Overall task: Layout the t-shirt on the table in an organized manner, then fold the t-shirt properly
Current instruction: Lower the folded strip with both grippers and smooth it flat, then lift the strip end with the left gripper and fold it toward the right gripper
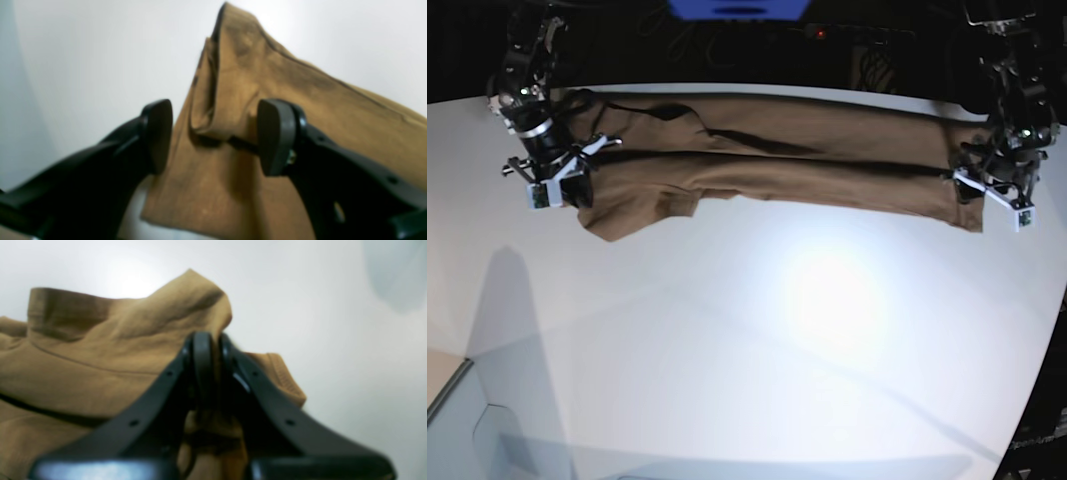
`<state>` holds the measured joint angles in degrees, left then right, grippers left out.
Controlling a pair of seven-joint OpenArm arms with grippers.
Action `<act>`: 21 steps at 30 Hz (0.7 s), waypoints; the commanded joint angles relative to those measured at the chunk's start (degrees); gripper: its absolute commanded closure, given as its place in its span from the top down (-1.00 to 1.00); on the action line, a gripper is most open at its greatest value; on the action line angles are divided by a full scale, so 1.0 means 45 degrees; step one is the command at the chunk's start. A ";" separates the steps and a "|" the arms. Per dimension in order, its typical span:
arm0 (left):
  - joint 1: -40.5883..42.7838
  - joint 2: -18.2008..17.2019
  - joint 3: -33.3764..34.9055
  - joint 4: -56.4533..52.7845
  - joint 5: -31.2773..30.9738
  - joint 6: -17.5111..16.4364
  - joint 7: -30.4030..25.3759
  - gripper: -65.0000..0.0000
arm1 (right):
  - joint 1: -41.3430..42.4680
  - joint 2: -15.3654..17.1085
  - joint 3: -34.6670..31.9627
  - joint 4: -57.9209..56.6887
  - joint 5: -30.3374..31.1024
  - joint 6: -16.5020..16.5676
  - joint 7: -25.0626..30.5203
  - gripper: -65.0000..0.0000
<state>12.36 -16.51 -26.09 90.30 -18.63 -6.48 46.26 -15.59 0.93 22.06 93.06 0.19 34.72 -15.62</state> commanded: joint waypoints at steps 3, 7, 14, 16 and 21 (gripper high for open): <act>-0.0060 -0.0208 -0.0113 0.0143 0.0009 -0.0015 -0.0229 0.20 | 0.0076 0.0057 0.0030 0.0195 0.0164 0.0050 0.0335 -1.00; -0.0080 -0.0247 -0.0132 -0.0404 0.0009 -0.0015 -0.0229 0.20 | 0.0076 0.0057 0.0049 0.0195 0.0164 0.0050 0.0335 -1.00; -0.0060 -0.0228 -0.0054 -0.0990 0.0009 -0.0015 -0.1010 0.20 | 0.0076 0.0057 0.0049 0.0195 0.0164 0.0050 0.0335 -1.00; -0.0060 -0.0228 -0.0054 -0.1010 0.0009 -0.0015 -0.1069 0.20 | 0.0096 0.0057 0.0049 0.0195 0.0164 0.0050 0.0335 -1.00; -0.0119 -0.0228 -0.0054 -0.1850 0.0009 -0.0015 -0.1108 0.10 | 0.0096 0.0057 0.0049 0.0195 0.0164 0.0050 0.0335 -1.00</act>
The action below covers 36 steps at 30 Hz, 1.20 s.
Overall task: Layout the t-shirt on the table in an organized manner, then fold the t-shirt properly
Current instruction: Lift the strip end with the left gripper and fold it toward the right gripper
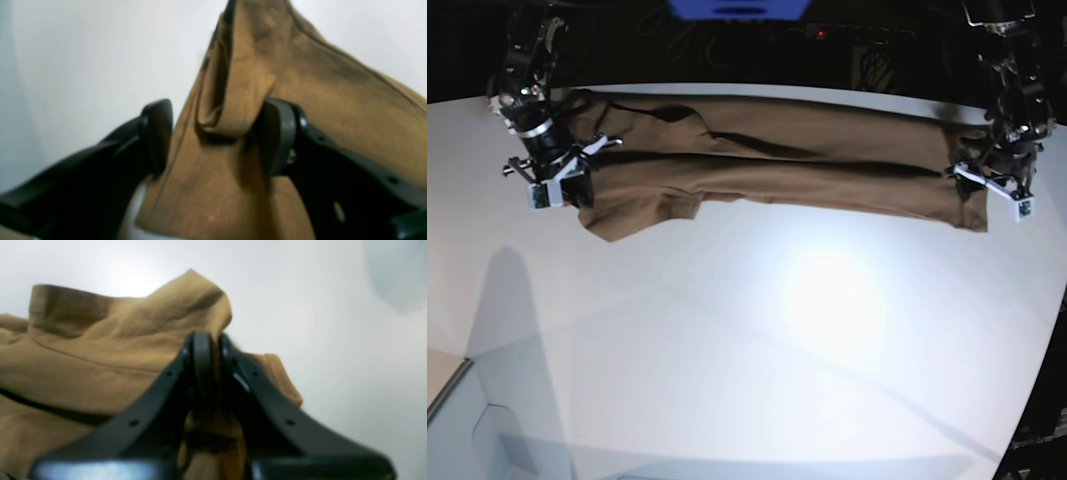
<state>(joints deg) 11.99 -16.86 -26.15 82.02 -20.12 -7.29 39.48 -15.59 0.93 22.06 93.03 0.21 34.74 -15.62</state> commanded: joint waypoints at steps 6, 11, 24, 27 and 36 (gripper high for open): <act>-0.0056 -0.0131 0.0273 -0.0634 0.0339 0.0164 -0.0169 -0.90 | 0.0096 0.0057 0.0049 0.0200 0.0159 0.0045 0.0335 -1.00; -0.0037 -0.0170 0.0410 -0.0419 0.0339 0.0184 -0.0247 -0.98 | 0.0096 0.0057 0.0030 0.0200 0.0159 0.0045 0.0335 -1.00; 0.1116 0.0319 0.1367 0.6516 0.0339 0.0282 0.1570 -1.00 | -0.0002 0.0057 0.0010 0.0200 0.0159 0.0045 0.0335 -1.00; 0.1077 0.0827 0.2617 0.7298 0.0339 0.0301 0.2605 -1.00 | -0.0002 0.0057 0.0010 0.0200 0.0159 0.0045 0.0335 -1.00; 0.0315 0.2780 0.5880 0.6907 0.0437 0.0340 0.2937 -1.00 | -0.0022 -0.0197 0.0010 0.0200 0.0139 0.0045 0.0335 -1.00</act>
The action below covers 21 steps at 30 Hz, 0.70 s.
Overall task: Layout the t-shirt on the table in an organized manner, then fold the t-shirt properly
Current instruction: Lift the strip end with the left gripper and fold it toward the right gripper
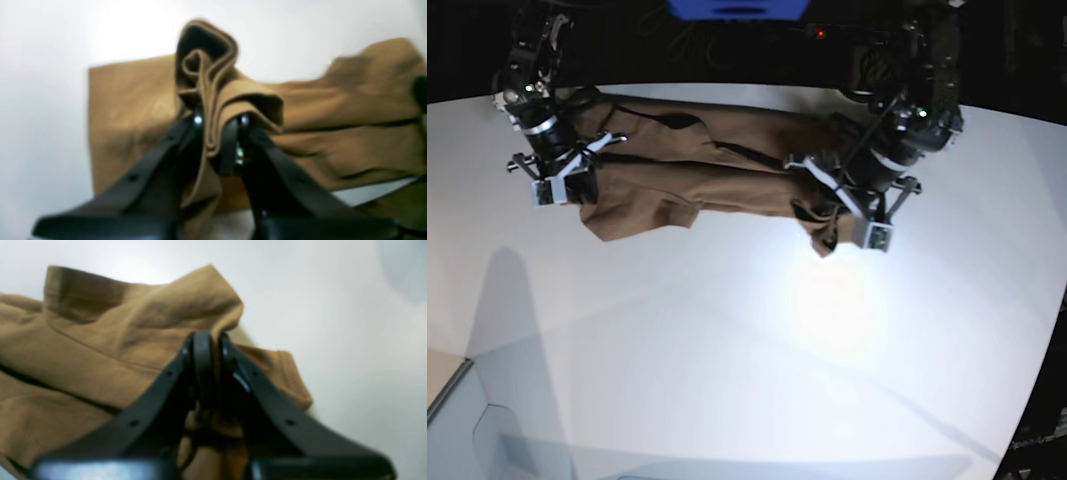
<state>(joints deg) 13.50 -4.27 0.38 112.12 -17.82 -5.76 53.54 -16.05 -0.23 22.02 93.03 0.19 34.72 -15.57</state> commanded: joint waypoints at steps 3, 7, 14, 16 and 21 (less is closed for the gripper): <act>-0.0157 0.0666 0.1351 -0.0074 0.0982 0.1055 -0.0303 -1.00 | 0.0080 0.0041 0.0020 0.0200 0.0144 0.0050 0.0169 -1.00; -0.0157 0.1174 0.3187 -0.0407 0.2642 0.2012 -0.0322 -1.00 | 0.0178 0.0061 0.0020 0.0200 0.0144 0.0050 -0.0437 -1.00; -0.0215 0.1975 0.3617 -0.0856 0.3131 0.2110 -0.0342 -1.00 | 0.0178 0.0061 0.0020 0.0220 0.0144 0.0050 -0.0495 -1.00; -0.0508 0.2014 0.3617 -0.1266 0.3053 0.2110 -0.0342 -1.00 | 0.0178 0.0061 0.0020 0.0220 0.0144 0.0050 -0.0495 -1.00; -0.0684 0.2034 0.3617 -0.1774 0.3033 0.2052 -0.0342 -1.00 | 0.0178 0.0061 0.0020 0.0220 0.0144 0.0050 -0.0495 -1.00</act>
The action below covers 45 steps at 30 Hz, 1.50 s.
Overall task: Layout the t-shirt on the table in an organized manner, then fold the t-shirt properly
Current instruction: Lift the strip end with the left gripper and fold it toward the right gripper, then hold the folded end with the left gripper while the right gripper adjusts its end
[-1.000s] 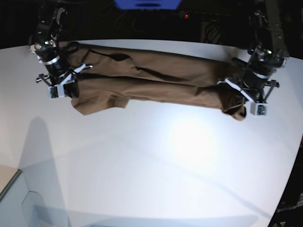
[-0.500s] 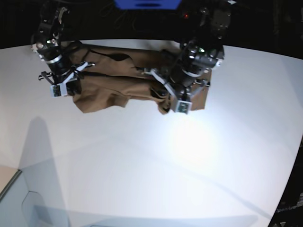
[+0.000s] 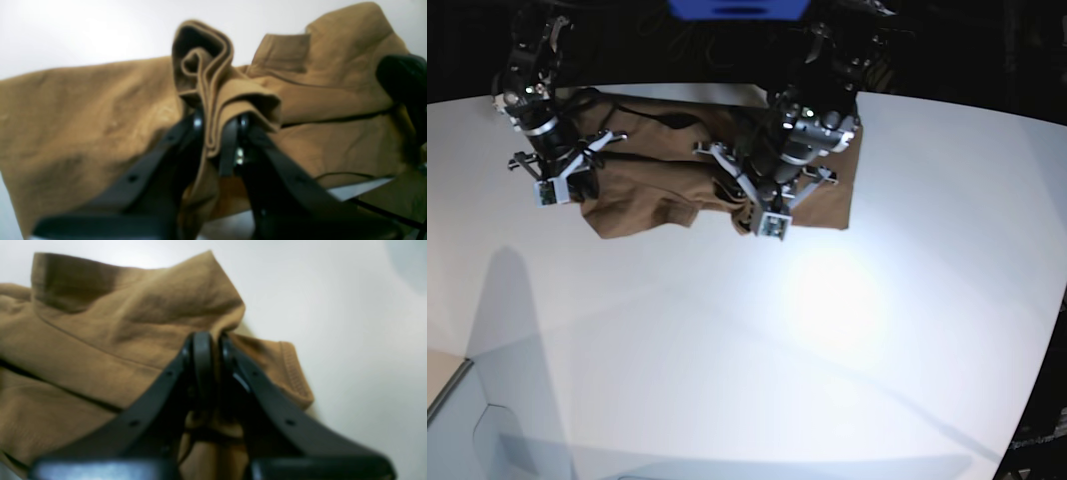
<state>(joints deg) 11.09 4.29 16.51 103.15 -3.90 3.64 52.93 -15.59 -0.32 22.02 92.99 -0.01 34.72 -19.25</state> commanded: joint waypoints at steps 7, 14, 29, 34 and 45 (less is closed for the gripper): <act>-0.0384 0.0013 0.0970 0.0315 -0.0061 -0.0057 -0.0206 -0.96 | 0.0096 0.0080 0.0020 0.0229 0.0188 0.0050 0.0321 -1.00; -0.0306 0.0110 0.1205 0.0354 -0.0061 -0.0037 -0.0206 -0.13 | 0.0096 0.0100 0.0020 0.0229 0.0188 0.0050 0.0321 -1.00; 0.0065 -0.1023 -0.0085 0.1917 -0.0002 0.0022 -0.0206 0.00 | 0.0096 0.0100 0.0020 0.0327 0.0188 0.0050 0.0321 -1.00; 0.0026 -0.1355 -0.2370 0.0237 -0.0041 -0.0076 -0.0421 0.00 | 0.0096 0.0139 0.0020 0.0346 0.0188 0.0050 0.0321 -1.00; 0.0124 -0.1765 -0.2644 -0.1971 -0.0061 -0.0076 -0.2218 0.00 | -0.0530 0.0080 0.0078 0.2027 0.0247 0.0050 0.0301 -0.28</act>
<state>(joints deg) 11.75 -3.64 4.60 93.95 -4.56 3.20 42.24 -17.93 -0.16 22.11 101.08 0.25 34.74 -19.29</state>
